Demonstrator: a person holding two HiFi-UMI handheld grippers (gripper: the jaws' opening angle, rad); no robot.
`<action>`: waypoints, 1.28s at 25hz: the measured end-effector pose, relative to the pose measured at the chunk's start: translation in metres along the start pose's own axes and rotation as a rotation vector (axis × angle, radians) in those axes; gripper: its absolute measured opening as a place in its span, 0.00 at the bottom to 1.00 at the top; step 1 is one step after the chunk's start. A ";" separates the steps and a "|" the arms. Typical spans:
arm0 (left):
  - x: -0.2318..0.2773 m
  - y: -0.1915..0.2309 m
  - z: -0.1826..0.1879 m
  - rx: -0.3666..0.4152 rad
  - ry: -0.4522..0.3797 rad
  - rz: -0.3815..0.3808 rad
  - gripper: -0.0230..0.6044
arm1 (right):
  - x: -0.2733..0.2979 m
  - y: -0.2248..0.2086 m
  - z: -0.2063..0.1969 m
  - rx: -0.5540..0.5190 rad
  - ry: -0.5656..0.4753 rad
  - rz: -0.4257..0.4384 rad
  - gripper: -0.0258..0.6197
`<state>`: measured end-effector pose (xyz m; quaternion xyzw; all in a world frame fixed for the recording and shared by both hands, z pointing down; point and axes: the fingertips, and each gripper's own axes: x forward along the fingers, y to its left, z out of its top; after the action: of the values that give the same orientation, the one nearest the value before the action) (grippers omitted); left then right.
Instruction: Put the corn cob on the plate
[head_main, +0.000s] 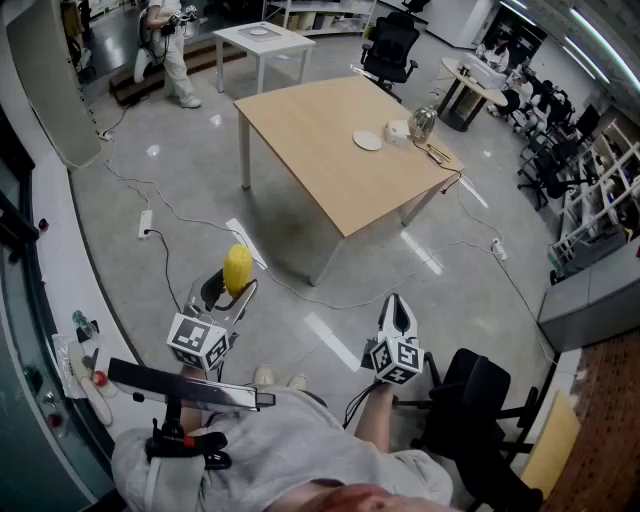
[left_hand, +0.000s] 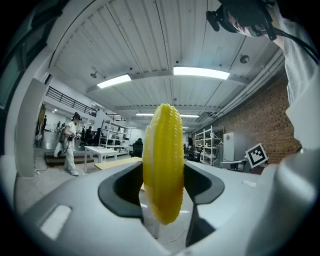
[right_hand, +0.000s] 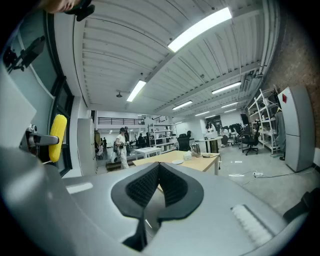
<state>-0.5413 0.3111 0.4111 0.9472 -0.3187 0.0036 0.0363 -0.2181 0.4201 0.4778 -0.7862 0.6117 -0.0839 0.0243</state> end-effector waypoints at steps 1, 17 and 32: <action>0.000 0.000 -0.001 0.000 0.000 -0.002 0.45 | -0.001 0.001 0.000 0.006 -0.010 0.003 0.05; 0.021 0.021 -0.008 0.003 0.003 -0.050 0.45 | 0.010 -0.004 -0.010 0.030 -0.013 -0.056 0.05; 0.167 -0.026 -0.008 -0.011 0.013 -0.172 0.45 | 0.051 -0.131 0.008 0.029 -0.021 -0.186 0.05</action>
<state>-0.3922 0.2315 0.4223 0.9708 -0.2360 0.0048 0.0435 -0.0794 0.4028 0.4932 -0.8399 0.5347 -0.0865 0.0340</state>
